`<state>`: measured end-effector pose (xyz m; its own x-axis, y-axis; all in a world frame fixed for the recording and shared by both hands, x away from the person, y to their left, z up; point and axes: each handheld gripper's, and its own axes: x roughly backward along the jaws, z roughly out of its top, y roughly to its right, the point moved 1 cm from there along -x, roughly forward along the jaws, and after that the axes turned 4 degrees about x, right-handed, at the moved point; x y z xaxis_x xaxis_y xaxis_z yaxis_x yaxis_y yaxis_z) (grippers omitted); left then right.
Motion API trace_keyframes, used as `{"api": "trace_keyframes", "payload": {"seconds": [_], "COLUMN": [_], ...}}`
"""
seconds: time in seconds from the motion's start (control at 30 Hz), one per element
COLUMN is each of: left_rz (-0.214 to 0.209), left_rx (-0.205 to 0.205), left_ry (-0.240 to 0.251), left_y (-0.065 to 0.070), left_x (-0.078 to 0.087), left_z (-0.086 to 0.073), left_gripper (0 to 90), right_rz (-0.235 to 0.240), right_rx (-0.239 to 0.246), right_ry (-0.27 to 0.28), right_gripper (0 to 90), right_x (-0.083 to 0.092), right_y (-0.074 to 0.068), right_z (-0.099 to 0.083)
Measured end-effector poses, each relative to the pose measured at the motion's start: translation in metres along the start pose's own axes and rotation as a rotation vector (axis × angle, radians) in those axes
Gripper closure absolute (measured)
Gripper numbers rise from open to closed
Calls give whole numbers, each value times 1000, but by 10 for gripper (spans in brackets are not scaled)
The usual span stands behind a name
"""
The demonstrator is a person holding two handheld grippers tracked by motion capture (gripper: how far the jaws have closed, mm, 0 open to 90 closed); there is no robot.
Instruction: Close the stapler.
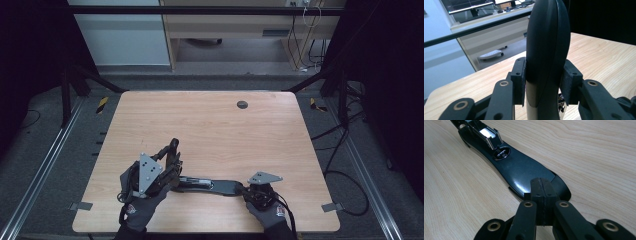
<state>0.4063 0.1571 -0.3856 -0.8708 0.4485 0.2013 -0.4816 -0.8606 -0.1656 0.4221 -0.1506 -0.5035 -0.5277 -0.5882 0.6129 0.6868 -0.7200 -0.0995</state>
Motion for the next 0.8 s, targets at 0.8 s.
{"api": "trace_keyframes", "payload": {"seconds": [0.8], "left_rz": [-5], "left_rx": [-99], "left_ry": [-4], "left_y": [22], "left_x": [-11], "left_z": [1], "left_gripper": [597], "right_rz": [-3], "right_rx": [4], "right_ry": [-1], "right_gripper": [900], "right_x": [0], "right_y": [0], "right_z": [0]}}
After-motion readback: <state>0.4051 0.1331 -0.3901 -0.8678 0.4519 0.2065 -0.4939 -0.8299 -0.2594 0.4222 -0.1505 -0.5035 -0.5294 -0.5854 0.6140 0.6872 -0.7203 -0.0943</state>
